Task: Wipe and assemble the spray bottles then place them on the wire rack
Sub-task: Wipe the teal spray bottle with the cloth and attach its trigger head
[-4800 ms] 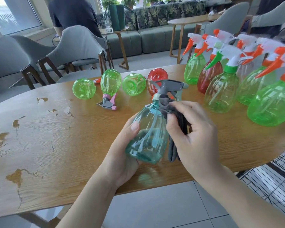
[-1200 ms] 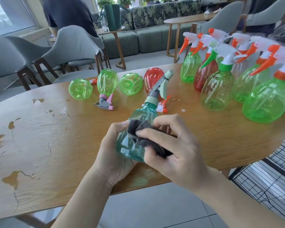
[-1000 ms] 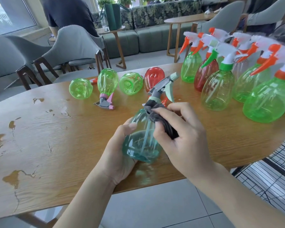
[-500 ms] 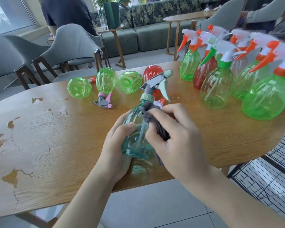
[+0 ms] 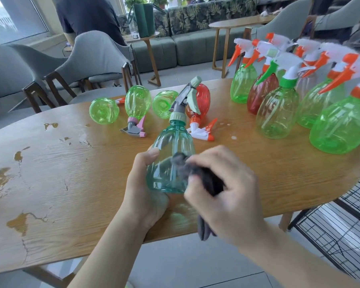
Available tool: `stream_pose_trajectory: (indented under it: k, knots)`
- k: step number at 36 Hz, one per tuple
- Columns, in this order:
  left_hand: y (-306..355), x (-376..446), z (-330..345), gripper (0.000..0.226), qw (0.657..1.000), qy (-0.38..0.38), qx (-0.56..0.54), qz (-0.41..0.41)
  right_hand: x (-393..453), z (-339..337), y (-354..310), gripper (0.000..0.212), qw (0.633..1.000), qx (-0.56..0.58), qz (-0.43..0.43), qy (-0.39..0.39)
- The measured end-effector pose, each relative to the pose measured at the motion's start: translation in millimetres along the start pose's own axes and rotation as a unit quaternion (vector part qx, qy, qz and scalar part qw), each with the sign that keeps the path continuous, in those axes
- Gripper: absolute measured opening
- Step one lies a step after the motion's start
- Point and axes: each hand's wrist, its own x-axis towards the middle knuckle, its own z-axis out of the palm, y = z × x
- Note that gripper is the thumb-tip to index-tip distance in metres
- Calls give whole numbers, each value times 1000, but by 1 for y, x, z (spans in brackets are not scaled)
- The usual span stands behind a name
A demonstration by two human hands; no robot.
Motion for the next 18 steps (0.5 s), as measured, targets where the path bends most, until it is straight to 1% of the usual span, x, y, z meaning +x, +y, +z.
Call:
stream_pose_trajectory:
  k: [1,3,5,7,9,13,15,18]
  knots:
    - [0,1,0,32,1000,5,5,18,5,-1,1,18,999,29,41,7]
    - [0,2,0,53,999,0,22,27,14,-5,5,19,991,81,110,5]
    - [-1,2,-2,64,999,-6,44,24,21,-8,9,17,985,102,139,-12]
    - [-1,2,-3,64,998,-26,57,19,26,-9,14,22,988,73,136,-21]
    - [-2,3,-3,60,998,-35,51,9,29,-9,19,26,989,56,136,-24]
    - [-1,2,-5,52,998,-55,33,9,25,-6,22,26,990,53,127,-22]
    - [-1,2,-7,50,998,-52,21,16,21,-4,19,21,993,43,105,-13]
    - [2,2,-8,50,999,-34,-11,23,10,0,12,16,998,34,48,-10]
